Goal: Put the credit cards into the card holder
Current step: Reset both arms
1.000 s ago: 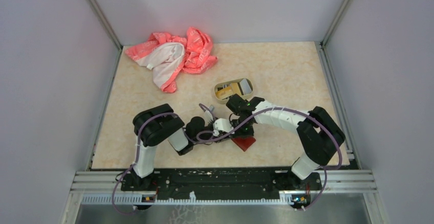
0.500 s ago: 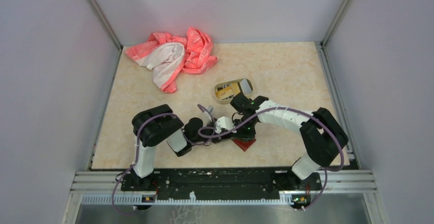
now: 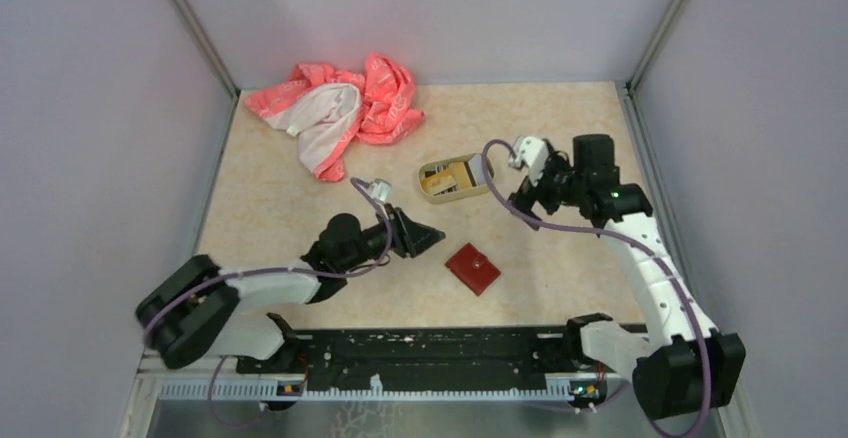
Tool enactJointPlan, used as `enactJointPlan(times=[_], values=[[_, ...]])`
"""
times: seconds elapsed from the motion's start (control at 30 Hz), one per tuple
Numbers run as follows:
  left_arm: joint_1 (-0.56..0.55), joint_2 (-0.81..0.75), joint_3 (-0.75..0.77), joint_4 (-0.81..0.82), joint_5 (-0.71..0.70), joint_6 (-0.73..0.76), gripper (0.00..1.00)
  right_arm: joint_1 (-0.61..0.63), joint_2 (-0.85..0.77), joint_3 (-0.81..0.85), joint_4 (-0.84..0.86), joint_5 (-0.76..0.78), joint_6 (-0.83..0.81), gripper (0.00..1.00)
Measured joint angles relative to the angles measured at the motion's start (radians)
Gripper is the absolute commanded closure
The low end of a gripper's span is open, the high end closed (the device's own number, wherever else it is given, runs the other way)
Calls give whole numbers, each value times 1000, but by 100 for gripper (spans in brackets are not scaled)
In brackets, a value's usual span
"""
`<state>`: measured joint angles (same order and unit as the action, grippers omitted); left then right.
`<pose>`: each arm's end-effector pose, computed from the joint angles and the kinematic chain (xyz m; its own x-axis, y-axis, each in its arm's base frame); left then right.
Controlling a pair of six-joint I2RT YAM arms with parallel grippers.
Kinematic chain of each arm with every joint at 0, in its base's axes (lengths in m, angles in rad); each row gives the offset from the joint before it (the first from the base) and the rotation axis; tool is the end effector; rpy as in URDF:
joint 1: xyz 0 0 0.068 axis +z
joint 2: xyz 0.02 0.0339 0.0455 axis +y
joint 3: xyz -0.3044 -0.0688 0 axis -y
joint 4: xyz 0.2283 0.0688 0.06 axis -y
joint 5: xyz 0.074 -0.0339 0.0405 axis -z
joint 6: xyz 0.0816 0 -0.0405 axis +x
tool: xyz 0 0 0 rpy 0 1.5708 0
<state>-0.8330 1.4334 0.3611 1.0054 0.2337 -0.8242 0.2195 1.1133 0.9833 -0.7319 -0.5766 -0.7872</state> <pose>0.1832 -0.2297 0.2329 -0.6730 -0.3212 -0.6663 0.5614 0.3646 -0.7429 0.1976 0.0897 0.3084 -0.1482 -0.6415 -0.7526 -0.8982 0.4059 -0.1691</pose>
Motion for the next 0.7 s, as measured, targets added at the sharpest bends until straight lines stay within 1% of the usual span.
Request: enactJointPlan(times=[0.03,0.1,0.13,0.23,0.37,0.53,0.7], values=[[1,-74,5,-72,-26,45,24,-32,-38,-2,44,29,42,2],[5,-232,32,-241,-95,145,8,-69,-115,-7,133,105,135,1],[7,-298,45,-303,-130,188,3,-82,-155,-5,175,148,196,2],[18,-489,70,-451,-232,319,1,-94,-192,35,225,214,340,2],[45,-649,120,-624,-278,422,1,-98,-196,79,249,199,446,3],[50,-720,235,-818,-280,475,1,-98,-194,153,200,151,533,2],[50,-781,267,-910,-254,473,1,-98,-216,218,189,177,673,2]])
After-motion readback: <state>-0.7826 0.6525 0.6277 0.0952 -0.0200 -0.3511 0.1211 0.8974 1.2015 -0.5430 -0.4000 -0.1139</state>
